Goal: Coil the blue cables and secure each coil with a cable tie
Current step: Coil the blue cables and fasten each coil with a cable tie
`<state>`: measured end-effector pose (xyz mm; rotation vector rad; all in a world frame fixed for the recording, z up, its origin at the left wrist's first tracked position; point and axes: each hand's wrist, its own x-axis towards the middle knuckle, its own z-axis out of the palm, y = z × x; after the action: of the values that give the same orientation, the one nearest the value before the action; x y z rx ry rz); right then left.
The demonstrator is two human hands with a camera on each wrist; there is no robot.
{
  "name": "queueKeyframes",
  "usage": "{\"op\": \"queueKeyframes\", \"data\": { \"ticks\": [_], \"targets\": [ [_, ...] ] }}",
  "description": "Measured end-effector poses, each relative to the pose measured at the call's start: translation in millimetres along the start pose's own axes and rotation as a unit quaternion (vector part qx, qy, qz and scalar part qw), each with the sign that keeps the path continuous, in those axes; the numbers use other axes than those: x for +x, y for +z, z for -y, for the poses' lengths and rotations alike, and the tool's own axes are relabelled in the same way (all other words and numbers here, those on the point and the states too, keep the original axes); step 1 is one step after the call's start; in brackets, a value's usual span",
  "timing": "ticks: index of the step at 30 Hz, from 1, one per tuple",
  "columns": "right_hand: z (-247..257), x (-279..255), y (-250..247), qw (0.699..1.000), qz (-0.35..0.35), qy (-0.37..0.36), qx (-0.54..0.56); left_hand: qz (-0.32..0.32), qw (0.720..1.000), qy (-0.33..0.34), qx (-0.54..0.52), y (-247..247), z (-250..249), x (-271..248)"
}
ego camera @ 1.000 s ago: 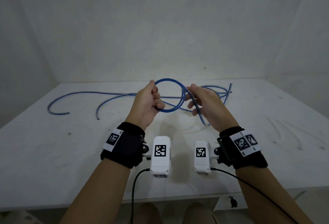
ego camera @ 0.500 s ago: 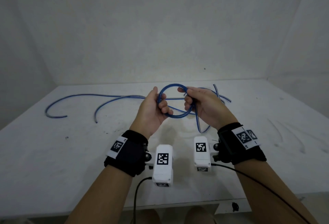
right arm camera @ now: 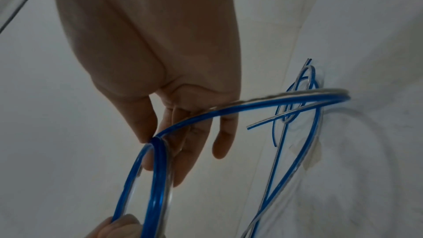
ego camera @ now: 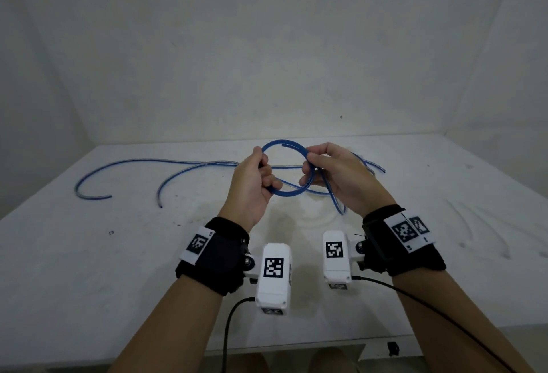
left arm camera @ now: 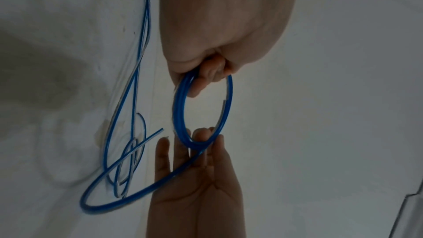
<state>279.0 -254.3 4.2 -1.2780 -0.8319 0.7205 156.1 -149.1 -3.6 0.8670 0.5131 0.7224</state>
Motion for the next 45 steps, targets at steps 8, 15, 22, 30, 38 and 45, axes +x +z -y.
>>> {"op": "queueKeyframes", "data": {
  "ticks": [8, 15, 22, 30, 38, 45],
  "targets": [
    [13, 1, -2, 0.995, 0.052, -0.012, -0.083, 0.086, 0.973, -0.058, 0.209, -1, -19, -12],
    [18, -4, 5, 0.988, 0.063, -0.034, -0.133, 0.134, 0.954, -0.052, 0.264, -4, -29, -18],
    [16, -7, 13, 0.988, 0.045, -0.058, -0.137, 0.098, 0.973, -0.006, 0.209, -5, -29, -21],
    [10, -12, 12, 0.998, 0.048, -0.027, 0.035, 0.105, 0.982, -0.021, 0.155, -13, -26, -20],
    [14, -9, 18, 0.997, 0.054, -0.035, -0.035, 0.107, 0.959, 0.031, 0.26, -5, -30, -20],
    [5, -10, 17, 1.0, 0.009, -0.021, -0.004, 0.068, 0.976, 0.014, 0.207, -10, -19, -18]
  ]
}}
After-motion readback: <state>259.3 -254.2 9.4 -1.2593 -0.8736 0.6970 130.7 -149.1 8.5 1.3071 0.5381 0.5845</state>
